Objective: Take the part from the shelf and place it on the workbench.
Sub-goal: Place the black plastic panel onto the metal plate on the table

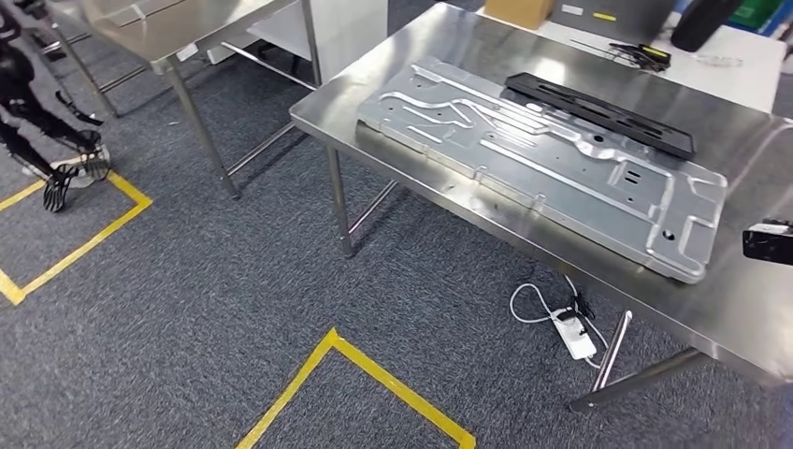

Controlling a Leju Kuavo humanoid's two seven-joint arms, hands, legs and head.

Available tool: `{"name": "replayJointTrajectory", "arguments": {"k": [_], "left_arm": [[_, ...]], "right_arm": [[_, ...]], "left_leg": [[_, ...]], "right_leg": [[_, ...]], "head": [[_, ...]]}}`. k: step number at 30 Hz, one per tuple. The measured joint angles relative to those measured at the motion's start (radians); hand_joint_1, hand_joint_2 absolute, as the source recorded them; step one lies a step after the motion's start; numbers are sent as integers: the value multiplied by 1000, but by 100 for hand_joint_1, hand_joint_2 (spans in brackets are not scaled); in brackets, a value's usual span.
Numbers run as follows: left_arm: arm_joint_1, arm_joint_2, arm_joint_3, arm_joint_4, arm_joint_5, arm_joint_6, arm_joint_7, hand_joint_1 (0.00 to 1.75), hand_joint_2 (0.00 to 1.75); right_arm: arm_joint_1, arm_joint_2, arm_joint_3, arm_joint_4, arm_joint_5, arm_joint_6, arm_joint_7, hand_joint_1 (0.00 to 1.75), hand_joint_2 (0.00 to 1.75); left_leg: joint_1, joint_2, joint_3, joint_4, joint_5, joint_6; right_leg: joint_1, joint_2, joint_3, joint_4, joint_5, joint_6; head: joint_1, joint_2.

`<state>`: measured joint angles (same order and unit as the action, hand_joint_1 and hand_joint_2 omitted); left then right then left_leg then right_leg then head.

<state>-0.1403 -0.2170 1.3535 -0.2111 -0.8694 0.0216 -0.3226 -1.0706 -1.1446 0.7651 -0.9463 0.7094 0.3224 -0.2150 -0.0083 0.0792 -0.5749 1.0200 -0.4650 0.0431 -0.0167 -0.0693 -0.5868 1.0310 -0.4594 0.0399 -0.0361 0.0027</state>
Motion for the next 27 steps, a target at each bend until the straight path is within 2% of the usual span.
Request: {"name": "replayJointTrajectory", "arguments": {"k": [2, 3, 4, 5, 6, 7, 8, 9, 10, 11, 13, 14, 15, 16, 17, 18, 19, 20, 21, 22, 23, 24, 25, 26, 27], "left_arm": [[-1, 0, 0, 0, 0, -2, -1, 0, 0], [-1, 0, 0, 0, 1, -2, -1, 0, 0], [-1, 0, 0, 0, 1, -4, -1, 0, 0], [-1, 0, 0, 0, 2, -6, -1, 0, 0], [0, 0, 0, 0, 3, -8, -1, 0, 0], [0, 0, 0, 0, 4, -10, -1, 0, 0], [1, 0, 0, 0, 5, -12, -1, 0, 0], [2, 0, 0, 0, 6, -13, 0, 0, 0], [3, 0, 0, 0, 7, -14, 0, 0, 0], [3, 0, 0, 0, 8, -14, 0, 0, 0], [3, 2, 0, 0, 9, -16, 0, 0, 0], [3, 3, 0, 0, 10, -17, 0, 0, 0], [2, 4, 0, 0, 10, -18, 0, 0, 0], [2, 4, 0, 0, 10, -18, 0, 0, 0], [1, 3, 0, 0, 10, -19, 0, 0, 0], [-1, 2, 0, 0, 10, -19, 0, 0, 0], [-1, 0, 0, 0, 10, -20, 0, 0, 0], [0, 0, 0, 0, 11, -20, 0, 0, 0], [1, -1, 0, 0, 11, -20, 1, 0, 0], [2, 0, 0, 0, 11, -20, 2, 0, 0], [4, 0, 0, 0, 11, -19, 3, 0, 0], [4, 0, 0, 0, 11, -19, 4, 0, 0], [4, 0, 0, 0, 11, -19, 5, 0, 0], [4, 0, 0, 0, 11, -19, 6, 0, 0], [4, 0, 0, 0, 11, -19, 7, 0, 0]], "right_arm": [[-2, -1, -1, 1, 3, 3, -2, 0, 0], [-4, -2, -2, 1, 6, 6, -3, 0, 0], [-9, -3, -3, 1, 9, 10, -4, 0, 0], [-14, -4, -4, 1, 15, 17, -4, 0, 0], [-19, -4, -4, 1, 22, 27, -6, 0, 0], [-23, -3, -4, 1, 29, 36, -7, 0, 0], [-29, -3, -4, 0, 36, 47, -10, 0, 0], [-36, -3, -4, 0, 42, 57, -12, 0, 0], [-46, -3, -3, 0, 46, 65, -14, 0, 0], [-59, -3, -3, 0, 51, 72, -15, 0, 0], [-84, -1, -2, 0, 57, 85, -15, 0, 0], [-93, 1, -1, -1, 59, 89, -16, 0, 0], [-100, 4, 1, -1, 61, 92, -16, 0, 0], [-105, 5, 3, -2, 63, 94, -17, 0, 0], [-108, 4, 4, -3, 64, 95, -18, 0, 0], [-112, 2, 5, -4, 65, 97, -19, 0, 0], [-119, -2, 6, -4, 65, 98, -20, 0, 0], [-130, -3, 7, -4, 65, 100, -21, 0, 0], [-139, -2, 8, -4, 66, 102, -21, 0, 0], [-146, 1, 11, -4, 66, 105, -22, 0, 0], [-150, 5, 14, -4, 66, 109, -22, 0, 0], [-151, 8, 19, -5, 66, 114, -23, 0, 0], [-153, 9, 23, -5, 66, 117, -24, 0, 0], [-159, 10, 26, -5, 66, 119, -24, 0, 0], [-167, 10, 28, -5, 66, 119, -24, 0, 0]], "left_leg": [[-1, 18, 1, 2, -5, -7], [1, 12, -2, 10, -14, -13], [3, -3, -11, 34, -33, -18], [6, -25, -30, 78, -61, -23], [8, -49, -58, 142, -96, -26], [9, -62, -90, 212, -128, -26], [9, -68, -117, 267, -147, -25], [9, -70, -131, 294, -147, -23], [8, -74, -125, 279, -126, -18], [7, -82, -102, 227, -90, -11], [8, -137, -39, 87, -24, 8], [9, -162, -17, 40, -7, 14], [8, -178, -5, 15, -3, 17], [6, -176, -1, 9, -3, 16], [5, -161, 2, 1, 1, 16], [5, -148, 7, -10, 6, 18], [7, -133, 11, -22, 11, 20], [9, -118, 16, -32, 16, 23], [9, -104, 18, -37, 18, 25], [8, -88, 19, -38, 17, 26], [8, -72, 19, -37, 15, 26], [8, -56, 18, -34, 12, 26], [8, -41, 17, -31, 8, 25], [8, -27, 17, -26, 3, 23], [8, -14, 18, -20, -2, 20]], "right_leg": [[-1, 27, -6, 0, 4, -14], [-3, 38, -8, -1, 7, -19], [-6, 49, -9, -2, 9, -25], [-8, 59, -11, -3, 11, -30], [-8, 70, -13, -3, 13, -33], [-7, 81, -15, -2, 14, -36], [-6, 93, -16, -2, 14, -37], [-4, 106, -17, -1, 15, -37], [-2, 119, -18, 0, 15, -37], [-1, 133, -17, 0, 15, -37], [0, 158, -19, 1, 16, -35], [-2, 171, -21, 1, 17, -32], [-6, 183, -24, 1, 19, -27], [-10, 196, -27, -1, 22, -19], [-14, 210, -29, -5, 26, -11], [-15, 204, -32, -3, 25, -5], [-13, 184, -41, 10, 15, -1], [-11, 154, -57, 42, -5, 3], [-10, 117, -82, 94, -33, 5], [-10, 94, -113, 159, -63, 9], [-12, 83, -141, 216, -84, 13], [-14, 76, -155, 245, -87, 17], [-17, 70, -151, 241, -73, 20], [-18, 63, -126, 196, -44, 21], [-18, 46, -88, 125, -13, 22]], "head": [[0, 0], [0, 0], [-1, 0], [-1, 0], [-1, 0], [-1, 0], [-1, 0], [-1, 0], [-1, 0], [-1, 0], [0, 0], [0, 0], [0, 0], [0, 0], [-2, 0], [-1, 0], [0, 0], [1, 0], [2, 0], [2, 0], [2, 0], [2, 0], [2, 0], [2, 0], [2, 0]]}}
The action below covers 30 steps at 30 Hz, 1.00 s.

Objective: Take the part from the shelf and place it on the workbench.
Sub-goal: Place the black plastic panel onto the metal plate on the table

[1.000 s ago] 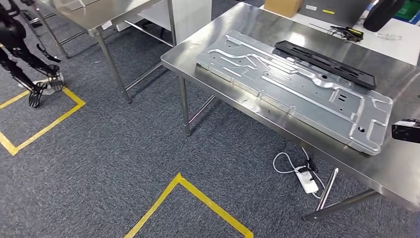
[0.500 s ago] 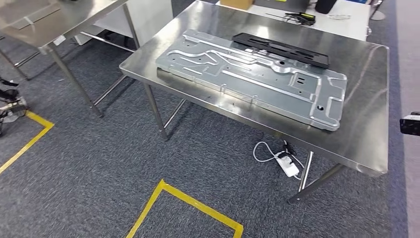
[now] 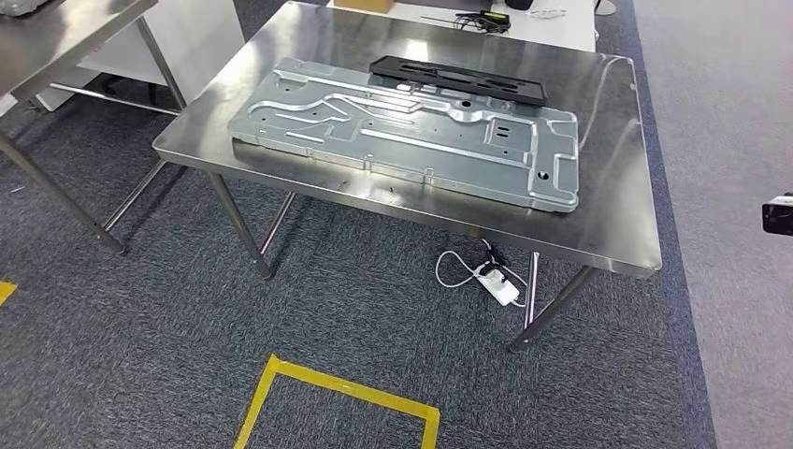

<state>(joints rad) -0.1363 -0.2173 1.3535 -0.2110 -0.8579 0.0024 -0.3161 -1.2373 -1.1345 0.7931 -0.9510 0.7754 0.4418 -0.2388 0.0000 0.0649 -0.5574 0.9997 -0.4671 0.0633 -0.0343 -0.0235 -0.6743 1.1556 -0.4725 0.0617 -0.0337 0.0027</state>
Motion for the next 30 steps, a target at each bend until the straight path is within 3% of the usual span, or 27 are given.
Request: {"name": "replayJointTrajectory", "arguments": {"k": [2, 3, 5, 6, 8, 10, 12, 13, 14, 15, 17, 18, 19, 21, 23, 25, 27, 28, 29, 30], "left_arm": [[-1, -1, 0, 0, 0, 0, 1, 0, 0], [-3, -1, 0, 0, 0, 1, 1, 0, 0], [-5, -1, 0, 0, 0, 1, 2, 0, 0], [-6, -1, 0, 0, 0, 1, 2, 0, 0], [-7, -1, 0, 0, 0, 2, 2, 0, 0], [-5, -1, 0, 0, 1, 3, 2, 0, 0], [-2, -1, 0, 0, 1, 4, 3, 0, 0], [-1, -1, 0, 0, 1, 4, 3, 0, 0], [0, -1, 0, 0, 1, 4, 3, 0, 0], [0, 0, 0, 0, 0, 4, 3, 0, 0], [0, 1, 0, 0, 0, 5, 3, 0, 0], [0, 1, 0, 0, -1, 6, 3, 0, 0], [0, 2, 0, 0, -1, 7, 4, 0, 0], [-2, 2, 0, 0, -1, 8, 5, 0, 0], [-3, 2, 0, 0, 0, 8, 6, 0, 0], [-1, 2, 0, 0, 0, 9, 8, 0, 0], [1, 2, 0, 0, 1, 11, 12, 0, 0], [1, 2, 0, 0, 1, 13, 13, 0, 0], [1, 2, 0, 0, 1, 16, 15, 0, 0], [1, 2, 0, 0, 1, 18, 17, 0, 0]], "right_arm": [[-16, 1, 4, 0, 0, 0, 0, 0, 0], [-20, 2, 5, 0, 0, 0, 0, 0, 0], [-23, 3, 7, 0, 0, 0, 0, 0, 0], [-24, 2, 7, 0, 0, 0, 0, 0, 0], [-29, 2, 9, 1, -3, -2, 0, 0, 0], [-33, 6, 14, 1, -8, -3, 0, 0, 0], [-34, 11, 21, 1, -13, -3, -1, 0, 0], [-34, 12, 23, 1, -15, -3, -1, 0, 0], [-34, 13, 24, 1, -16, -3, -1, 0, 0], [-36, 13, 25, 1, -18, -3, -1, 0, 0], [-43, 13, 28, 0, -21, 1, -1, 0, 0], [-48, 14, 31, 0, -23, 4, -1, 0, 0], [-53, 15, 34, -1, -23, 6, -1, 0, 0], [-59, 14, 38, -1, -24, 12, 0, 0, 0], [-72, 12, 41, -1, -28, 14, 0, 0, 0], [-87, 16, 48, 1, -39, 9, 2, 0, 0], [-87, 25, 62, 3, -51, 1, 3, 0, 0], [-84, 27, 70, 4, -54, -3, 5, 0, 0], [-82, 29, 77, 6, -57, -9, 7, 0, 0], [-82, 30, 82, 7, -59, -16, 9, 0, 0]], "left_leg": [[-4, 22, 1, 10, -10, -9], [-7, 33, 2, 12, -15, -14], [-9, 54, 8, 13, -20, -23], [-8, 52, 9, 17, -25, -29], [-4, 7, -6, 59, -58, -39], [0, -46, -59, 175, -122, -44], [1, -58, -114, 283, -159, -45], [1, -59, -121, 292, -150, -44], [2, -61, -113, 268, -124, -42], [2, -72, -87, 207, -85, -38], [7, -124, -33, 84, -30, -32], [8, -143, -16, 46, -18, -31], [7, -149, -11, 34, -18, -29], [6, -122, -7, 27, -12, -21], [8, -93, -2, 13, -3, -7], [7, -64, -1, 5, 1, 1], [5, -36, -2, 6, -1, 2], [4, -22, -2, 8, -3, 2], [3, -9, -2, 10, -5, 2], [3, 4, -1, 12, -8, 1]], "right_leg": [[9, -36, 57, -107, 34, -9], [13, -44, 67, -128, 37, -15], [17, -25, 63, -129, 36, -28], [14, -14, 63, -131, 38, -34], [7, 8, 63, -136, 43, -45], [5, 30, 61, -137, 46, -52], [6, 56, 58, -135, 46, -54], [7, 69, 57, -133, 46, -54], [7, 83, 56, -131, 46, -54], [7, 96, 56, -129, 46, -54], [7, 122, 52, -125, 46, -49], [6, 134, 48, -124, 47, -44], [4, 147, 45, -125, 49, -37], [-1, 168, 41, -130, 56, -23], [1, 120, 25, -104, 39, -14], [4, 47, -22, -3, -17, -10], [2, 27, -76, 113, -62, -4], [1, 25, -83, 132, -60, -3], [2, 22, -71, 114, -42, -4], [3, 14, -39, 59, -11, -5]], "head": [[0, 0], [0, 0], [0, 0], [0, 0], [-1, 0], [-2, 0], [-2, 0], [-2, 0], [-2, 0], [-2, 0], [-1, 0], [-1, 0], [-1, 0], [-1, 0], [-1, 0], [0, 0], [0, 0], [0, 0], [0, 0], [0, 0]]}}
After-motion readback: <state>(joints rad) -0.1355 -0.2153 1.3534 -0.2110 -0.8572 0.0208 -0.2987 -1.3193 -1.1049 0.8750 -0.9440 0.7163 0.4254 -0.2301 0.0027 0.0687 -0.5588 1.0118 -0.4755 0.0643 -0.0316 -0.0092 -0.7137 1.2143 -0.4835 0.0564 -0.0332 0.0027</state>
